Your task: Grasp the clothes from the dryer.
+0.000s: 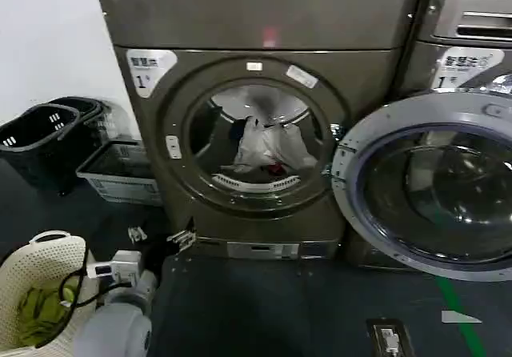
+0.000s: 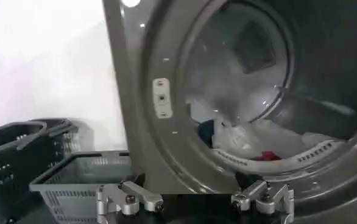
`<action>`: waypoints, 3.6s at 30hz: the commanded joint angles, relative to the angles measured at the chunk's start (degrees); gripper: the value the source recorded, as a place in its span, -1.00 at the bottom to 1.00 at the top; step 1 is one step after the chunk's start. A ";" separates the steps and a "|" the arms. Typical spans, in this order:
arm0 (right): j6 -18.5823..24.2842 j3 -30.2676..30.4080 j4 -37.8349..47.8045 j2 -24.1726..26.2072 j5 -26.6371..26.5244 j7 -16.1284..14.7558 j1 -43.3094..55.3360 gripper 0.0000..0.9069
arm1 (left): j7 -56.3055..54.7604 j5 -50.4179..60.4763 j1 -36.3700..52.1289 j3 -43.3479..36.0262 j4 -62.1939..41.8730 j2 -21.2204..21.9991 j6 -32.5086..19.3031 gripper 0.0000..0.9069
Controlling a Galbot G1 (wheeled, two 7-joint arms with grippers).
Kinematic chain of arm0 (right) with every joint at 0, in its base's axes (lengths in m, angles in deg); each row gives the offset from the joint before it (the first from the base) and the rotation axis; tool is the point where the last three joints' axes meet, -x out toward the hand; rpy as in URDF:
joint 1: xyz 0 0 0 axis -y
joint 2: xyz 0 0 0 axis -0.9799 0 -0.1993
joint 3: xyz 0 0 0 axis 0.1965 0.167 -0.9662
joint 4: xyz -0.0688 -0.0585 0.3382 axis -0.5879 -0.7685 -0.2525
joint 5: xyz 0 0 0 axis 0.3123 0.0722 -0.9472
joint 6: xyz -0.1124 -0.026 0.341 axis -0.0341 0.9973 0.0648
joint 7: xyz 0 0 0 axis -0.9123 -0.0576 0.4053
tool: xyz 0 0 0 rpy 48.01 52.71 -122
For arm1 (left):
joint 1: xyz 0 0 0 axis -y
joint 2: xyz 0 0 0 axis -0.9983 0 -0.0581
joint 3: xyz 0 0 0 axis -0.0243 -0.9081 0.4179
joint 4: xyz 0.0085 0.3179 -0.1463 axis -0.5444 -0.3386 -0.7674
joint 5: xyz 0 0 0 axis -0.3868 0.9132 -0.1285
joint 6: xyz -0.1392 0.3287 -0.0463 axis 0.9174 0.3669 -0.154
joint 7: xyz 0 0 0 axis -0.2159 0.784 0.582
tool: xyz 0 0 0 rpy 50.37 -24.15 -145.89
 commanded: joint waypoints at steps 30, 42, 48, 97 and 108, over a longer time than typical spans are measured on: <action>3.16 -0.78 0.88 -0.61 -2.22 1.25 -0.69 1.00 | 1.25 0.15 0.06 -0.27 -0.01 0.02 2.81 1.00; 3.19 -0.76 1.03 -0.82 -2.20 1.24 -0.62 1.00 | 1.07 0.25 -0.01 -0.39 -0.15 0.11 2.81 1.00; 3.22 -0.37 0.81 -0.99 -2.19 1.54 -0.18 1.00 | 1.07 0.20 0.18 -0.49 -0.26 0.15 2.81 1.00; 3.78 -0.07 0.63 -1.29 -2.17 1.40 -0.05 1.00 | -0.53 0.43 0.24 -1.67 -0.69 0.56 2.81 1.00; 3.94 0.02 0.93 -1.30 -2.05 1.37 -0.06 1.00 | -0.29 0.48 0.12 -1.90 -0.89 0.85 2.81 1.00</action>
